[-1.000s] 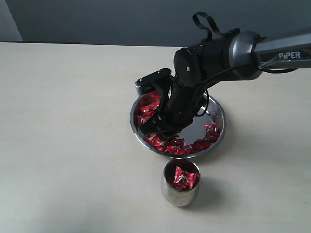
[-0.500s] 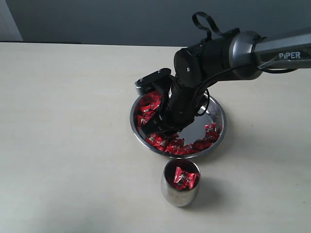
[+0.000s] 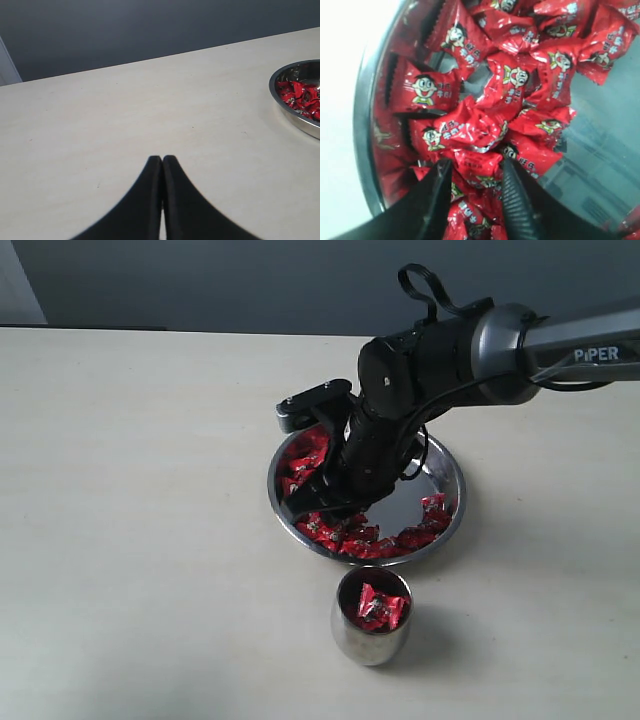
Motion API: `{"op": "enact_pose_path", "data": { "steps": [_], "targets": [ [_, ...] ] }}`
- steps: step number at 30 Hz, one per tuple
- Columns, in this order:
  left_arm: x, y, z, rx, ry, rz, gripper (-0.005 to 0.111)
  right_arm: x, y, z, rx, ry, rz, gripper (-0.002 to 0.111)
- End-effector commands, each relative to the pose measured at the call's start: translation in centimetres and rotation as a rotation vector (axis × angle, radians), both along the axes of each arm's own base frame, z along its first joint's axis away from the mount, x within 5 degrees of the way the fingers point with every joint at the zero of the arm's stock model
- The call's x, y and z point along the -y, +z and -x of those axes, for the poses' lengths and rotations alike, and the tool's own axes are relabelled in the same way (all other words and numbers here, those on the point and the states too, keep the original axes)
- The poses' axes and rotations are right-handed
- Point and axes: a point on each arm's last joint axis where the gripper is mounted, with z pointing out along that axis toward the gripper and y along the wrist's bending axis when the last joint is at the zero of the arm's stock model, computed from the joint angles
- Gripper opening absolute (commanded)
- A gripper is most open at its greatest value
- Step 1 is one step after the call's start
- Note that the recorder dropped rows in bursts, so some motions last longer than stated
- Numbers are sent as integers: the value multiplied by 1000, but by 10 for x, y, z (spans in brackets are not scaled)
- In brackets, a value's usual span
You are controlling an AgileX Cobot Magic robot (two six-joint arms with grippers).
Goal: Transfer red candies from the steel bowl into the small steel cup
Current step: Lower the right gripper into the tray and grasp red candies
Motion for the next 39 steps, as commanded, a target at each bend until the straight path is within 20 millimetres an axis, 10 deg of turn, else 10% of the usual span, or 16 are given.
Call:
{"op": "enact_pose_path", "data": {
  "steps": [1,23,28,39],
  "targets": [
    [0,1,0,12,-6,8,0,0,1,-3,4,-6,-9,34],
    [0,1,0,12,-6,8,0,0,-14,-3,-23,-5,18,27],
    [0,1,0,12,-6,8,0,-1,-12,-5,-4,-6,6,9],
    [0,1,0,12,-6,8,0,4,29,-2,81,0,-32,-1]
  ]
}}
